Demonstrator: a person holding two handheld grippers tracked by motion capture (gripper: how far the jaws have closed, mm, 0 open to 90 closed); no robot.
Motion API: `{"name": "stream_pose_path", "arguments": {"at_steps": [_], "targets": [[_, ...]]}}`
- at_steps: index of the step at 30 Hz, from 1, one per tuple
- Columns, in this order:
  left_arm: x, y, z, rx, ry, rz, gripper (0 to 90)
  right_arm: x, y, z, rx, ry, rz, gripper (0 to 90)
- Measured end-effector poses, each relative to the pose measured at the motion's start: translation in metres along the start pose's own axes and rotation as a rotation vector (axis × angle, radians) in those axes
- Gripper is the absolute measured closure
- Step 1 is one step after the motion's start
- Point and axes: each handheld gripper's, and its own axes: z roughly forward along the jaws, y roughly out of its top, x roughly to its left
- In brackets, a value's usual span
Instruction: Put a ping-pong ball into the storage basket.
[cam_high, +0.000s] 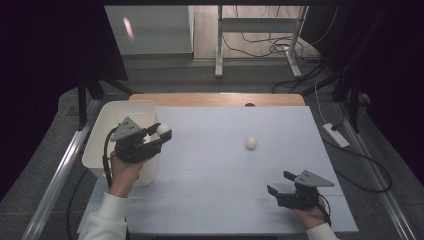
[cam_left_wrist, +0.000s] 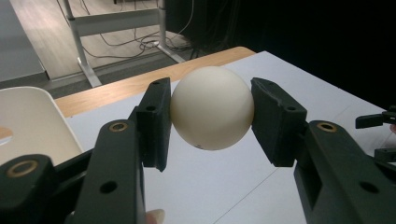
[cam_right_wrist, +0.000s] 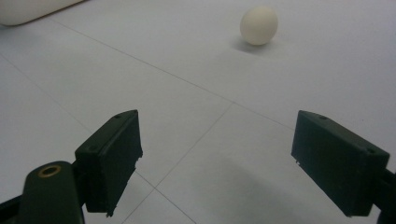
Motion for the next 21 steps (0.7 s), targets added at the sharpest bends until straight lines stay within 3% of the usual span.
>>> {"name": "stream_pose_path", "arguments": {"at_steps": [21], "targets": [[0.022, -0.004, -0.011, -0.001, 0.057, -0.037, 50.8, 0.000, 0.000, 0.000, 0.001, -0.001, 0.001, 15.9]]}}
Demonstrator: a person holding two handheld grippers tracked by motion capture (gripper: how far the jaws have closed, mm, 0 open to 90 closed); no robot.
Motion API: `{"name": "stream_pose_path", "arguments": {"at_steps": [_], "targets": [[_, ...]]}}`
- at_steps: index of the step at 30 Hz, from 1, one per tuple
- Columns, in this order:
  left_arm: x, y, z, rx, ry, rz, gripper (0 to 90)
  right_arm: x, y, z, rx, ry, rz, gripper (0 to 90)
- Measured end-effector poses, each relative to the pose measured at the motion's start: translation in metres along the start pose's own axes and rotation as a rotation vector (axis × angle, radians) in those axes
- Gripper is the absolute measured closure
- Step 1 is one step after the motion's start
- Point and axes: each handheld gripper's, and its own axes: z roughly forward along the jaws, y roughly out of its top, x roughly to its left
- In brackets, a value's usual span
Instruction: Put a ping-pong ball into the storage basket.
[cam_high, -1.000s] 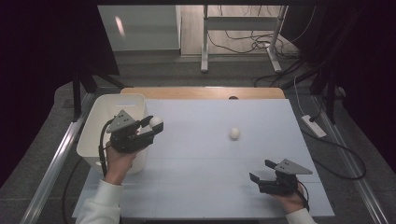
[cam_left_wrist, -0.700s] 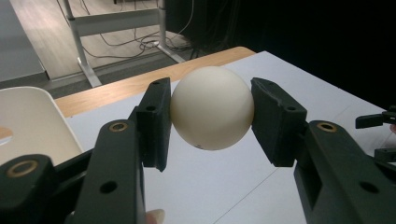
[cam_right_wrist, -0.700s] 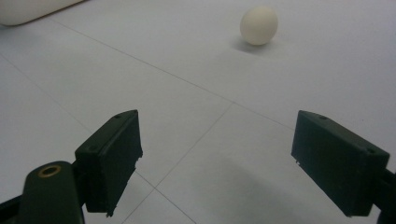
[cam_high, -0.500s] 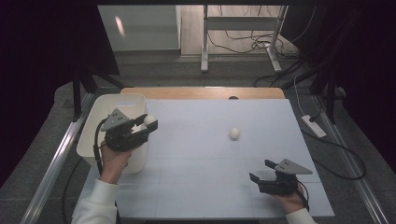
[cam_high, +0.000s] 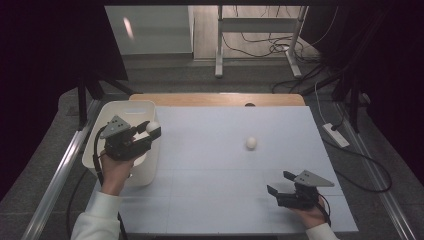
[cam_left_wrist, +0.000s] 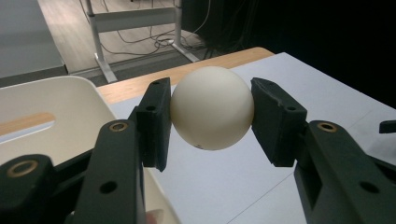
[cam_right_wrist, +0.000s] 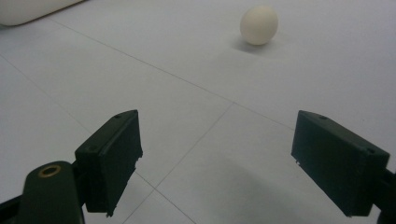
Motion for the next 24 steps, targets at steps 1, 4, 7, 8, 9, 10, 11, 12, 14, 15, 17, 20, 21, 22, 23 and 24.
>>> {"name": "stream_pose_path", "arguments": {"at_steps": [1, 4, 7, 8, 9, 10, 11, 12, 14, 15, 17, 20, 21, 22, 23, 24], "targets": [[0.001, 0.000, -0.001, 0.001, 0.003, -0.002, 50.9, 0.000, 0.000, 0.000, 0.000, 0.000, 0.000, 15.9], [0.003, -0.001, -0.001, 0.000, 0.008, -0.009, 50.9, 0.000, 0.000, 0.000, 0.000, -0.001, 0.001, 15.9], [0.005, -0.002, -0.003, -0.007, 0.004, -0.016, 50.8, 0.000, 0.000, 0.000, 0.001, -0.001, -0.001, 15.9], [0.005, -0.002, -0.004, -0.010, 0.007, -0.013, 50.8, 0.000, 0.000, 0.000, 0.001, -0.001, -0.001, 15.9], [0.005, -0.002, -0.004, -0.011, 0.007, -0.013, 50.8, 0.000, 0.000, 0.000, 0.001, -0.001, -0.001, 15.9], [0.005, -0.002, -0.004, -0.011, 0.007, -0.014, 50.8, 0.000, 0.000, 0.000, 0.001, -0.002, 0.000, 15.9], [0.006, -0.002, -0.005, -0.010, 0.010, -0.014, 50.8, 0.000, 0.000, 0.000, 0.001, -0.002, 0.000, 15.9], [0.006, -0.003, -0.005, -0.009, 0.012, -0.014, 50.9, 0.000, 0.000, 0.000, 0.001, -0.002, 0.000, 15.9], [0.008, -0.003, -0.005, -0.008, 0.016, -0.017, 50.9, 0.000, 0.000, 0.000, 0.001, -0.002, -0.001, 15.9], [0.008, -0.004, -0.005, -0.006, 0.018, -0.018, 50.8, 0.000, 0.000, 0.000, 0.002, -0.002, -0.001, 15.9], [0.009, -0.004, -0.006, -0.005, 0.020, -0.021, 50.8, 0.000, 0.000, 0.000, 0.002, -0.002, -0.001, 15.9], [0.011, -0.005, -0.006, -0.003, 0.026, -0.024, 50.9, 0.000, 0.000, 0.000, 0.002, -0.002, -0.001, 15.9], [0.012, -0.005, -0.006, -0.003, 0.027, -0.025, 50.8, 0.000, 0.000, 0.000, 0.002, -0.002, -0.001, 15.9], [0.012, -0.006, -0.006, -0.002, 0.029, -0.027, 50.9, 0.000, 0.000, 0.000, 0.002, -0.002, -0.001, 15.9], [0.013, -0.006, -0.007, -0.002, 0.031, -0.028, 50.8, 0.000, 0.000, 0.000, 0.002, -0.002, -0.001, 15.9], [0.013, -0.006, -0.007, -0.001, 0.033, -0.030, 50.8, 0.000, 0.000, 0.000, 0.002, -0.002, -0.002, 15.9]]}}
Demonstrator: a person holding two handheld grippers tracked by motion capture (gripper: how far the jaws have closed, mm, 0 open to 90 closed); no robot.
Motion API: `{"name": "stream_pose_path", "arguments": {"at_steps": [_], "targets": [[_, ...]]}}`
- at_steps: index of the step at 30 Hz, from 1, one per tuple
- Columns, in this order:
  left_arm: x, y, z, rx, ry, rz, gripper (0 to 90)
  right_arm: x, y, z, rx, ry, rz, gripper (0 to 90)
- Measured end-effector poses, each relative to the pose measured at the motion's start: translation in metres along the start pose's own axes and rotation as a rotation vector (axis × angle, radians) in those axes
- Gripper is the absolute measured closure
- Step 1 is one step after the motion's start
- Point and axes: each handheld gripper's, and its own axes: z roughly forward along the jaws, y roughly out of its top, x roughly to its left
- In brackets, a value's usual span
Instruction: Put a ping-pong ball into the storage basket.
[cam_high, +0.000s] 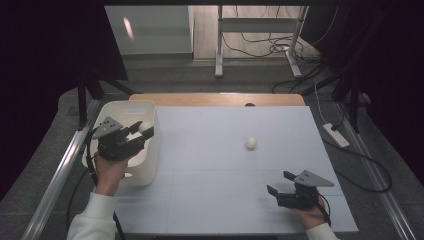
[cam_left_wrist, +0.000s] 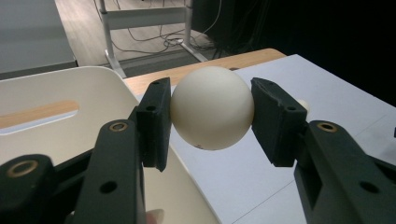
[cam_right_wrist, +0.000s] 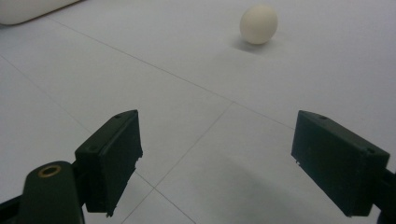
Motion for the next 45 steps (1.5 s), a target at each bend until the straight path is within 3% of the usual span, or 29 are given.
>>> {"name": "stream_pose_path", "arguments": {"at_steps": [23, 36, 45], "targets": [[0.008, -0.009, 0.009, 0.060, 0.030, -0.013, 50.9, 0.000, 0.000, 0.000, -0.001, 0.003, 0.000, 15.9], [0.007, -0.009, 0.010, 0.082, 0.035, -0.005, 50.8, 0.001, 0.000, 0.000, 0.000, 0.004, 0.002, 15.9], [0.003, -0.006, 0.013, 0.134, 0.051, 0.019, 50.7, 0.001, 0.000, 0.001, 0.003, 0.003, 0.000, 15.9]]}}
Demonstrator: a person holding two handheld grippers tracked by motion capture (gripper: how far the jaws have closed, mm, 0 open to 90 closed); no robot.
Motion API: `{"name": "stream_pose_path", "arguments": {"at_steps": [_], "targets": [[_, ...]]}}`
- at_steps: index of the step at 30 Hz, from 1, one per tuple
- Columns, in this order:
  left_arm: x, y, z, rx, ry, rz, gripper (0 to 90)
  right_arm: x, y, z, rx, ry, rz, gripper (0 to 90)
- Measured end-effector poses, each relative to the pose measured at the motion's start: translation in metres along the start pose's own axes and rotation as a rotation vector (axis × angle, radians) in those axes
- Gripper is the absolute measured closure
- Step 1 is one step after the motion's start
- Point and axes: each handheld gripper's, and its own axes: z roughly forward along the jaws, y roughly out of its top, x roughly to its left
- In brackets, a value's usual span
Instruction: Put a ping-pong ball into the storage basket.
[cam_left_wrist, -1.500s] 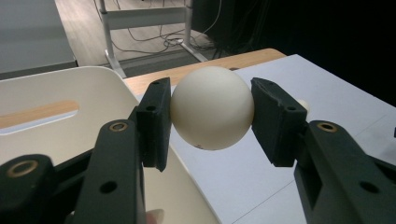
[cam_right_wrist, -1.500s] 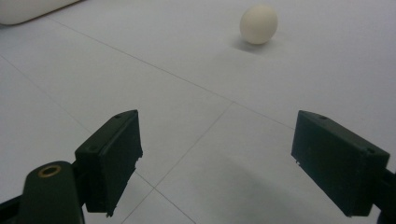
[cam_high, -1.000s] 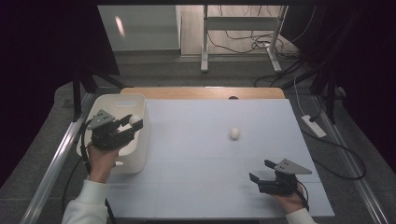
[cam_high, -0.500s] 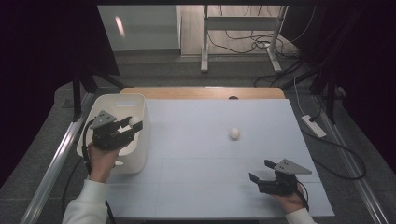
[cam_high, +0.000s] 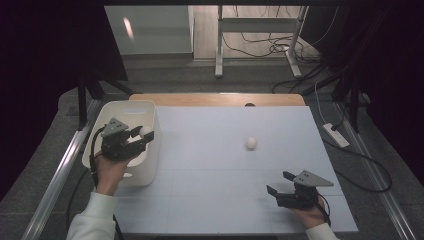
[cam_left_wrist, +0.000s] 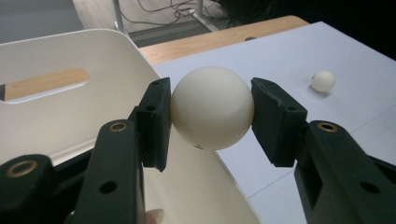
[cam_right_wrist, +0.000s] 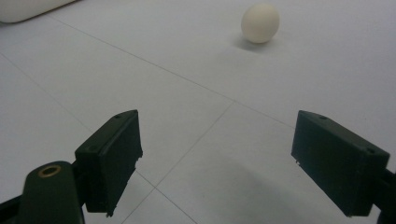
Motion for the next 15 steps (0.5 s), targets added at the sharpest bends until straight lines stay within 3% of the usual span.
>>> {"name": "stream_pose_path", "arguments": {"at_steps": [15], "targets": [[0.0001, 0.0011, 0.0028, 0.049, 0.008, 0.006, 50.6, 0.0001, -0.0001, 0.0003, 0.003, 0.001, -0.002, 15.9]]}}
